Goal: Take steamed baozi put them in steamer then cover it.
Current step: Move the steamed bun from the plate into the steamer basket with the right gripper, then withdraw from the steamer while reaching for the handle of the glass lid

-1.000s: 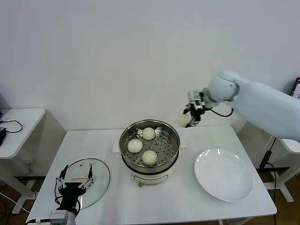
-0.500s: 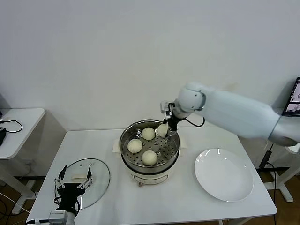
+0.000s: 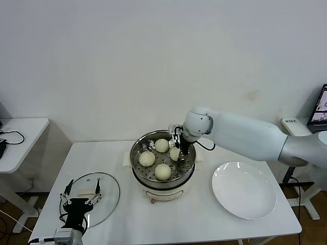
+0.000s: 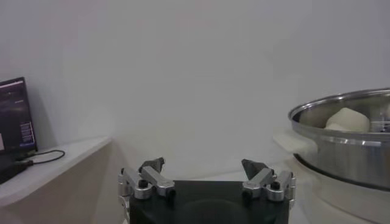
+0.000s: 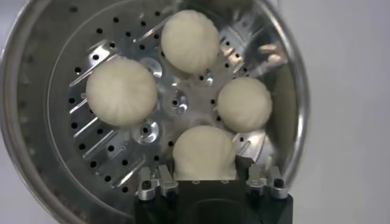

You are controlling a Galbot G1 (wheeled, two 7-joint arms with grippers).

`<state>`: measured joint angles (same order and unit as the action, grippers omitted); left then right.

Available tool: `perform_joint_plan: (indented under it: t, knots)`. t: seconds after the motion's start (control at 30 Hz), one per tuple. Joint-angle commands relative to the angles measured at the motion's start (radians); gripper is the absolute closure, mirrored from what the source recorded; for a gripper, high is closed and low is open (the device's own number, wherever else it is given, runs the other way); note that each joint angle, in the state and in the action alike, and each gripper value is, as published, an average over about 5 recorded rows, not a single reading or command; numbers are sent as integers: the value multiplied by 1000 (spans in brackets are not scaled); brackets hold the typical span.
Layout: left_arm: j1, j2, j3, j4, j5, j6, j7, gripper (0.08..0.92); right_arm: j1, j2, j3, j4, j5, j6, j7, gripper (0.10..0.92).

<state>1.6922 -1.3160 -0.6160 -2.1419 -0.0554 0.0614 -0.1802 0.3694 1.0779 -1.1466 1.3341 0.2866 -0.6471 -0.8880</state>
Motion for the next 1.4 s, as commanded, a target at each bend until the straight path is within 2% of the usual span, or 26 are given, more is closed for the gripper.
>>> perform_joint_plan:
  t: [0.03,0.13,0.37,0.47,0.57,0.7,0.83,0.97,1.17,1.4]
  knots:
    - [0,1,1,0,1,1,0,177,-30,16,3,-2,-7,-19,17,402]
    - [1,1,0,-1,1,1,0,177,-16,10,18,1,-2,-19,18,375]
    - [-1,1,2,-4,1,2,0,177,48,-54,63,43,28,-19,11,219]
    - [-3,3,2,-6,-1,3,1,177,73,-97,105,79,59,-22,22,205]
    - [-6,1,2,-6,-3,4,1,177,65,-148,164,121,113,-26,87,203]
    - [-9,-1,1,-4,-5,4,1,177,-16,-227,256,208,243,-18,298,202]
    - [-9,1,-3,3,-8,2,2,177,-191,-317,414,316,327,36,578,203]
    - [-11,1,-3,9,-7,-1,8,177,-510,-390,691,401,316,153,756,202]
    - [-17,-8,12,18,1,-2,8,177,-953,-379,1100,462,232,376,856,203]
    - [-19,-18,20,42,8,-22,0,177,-1350,-185,1539,498,87,593,838,203]
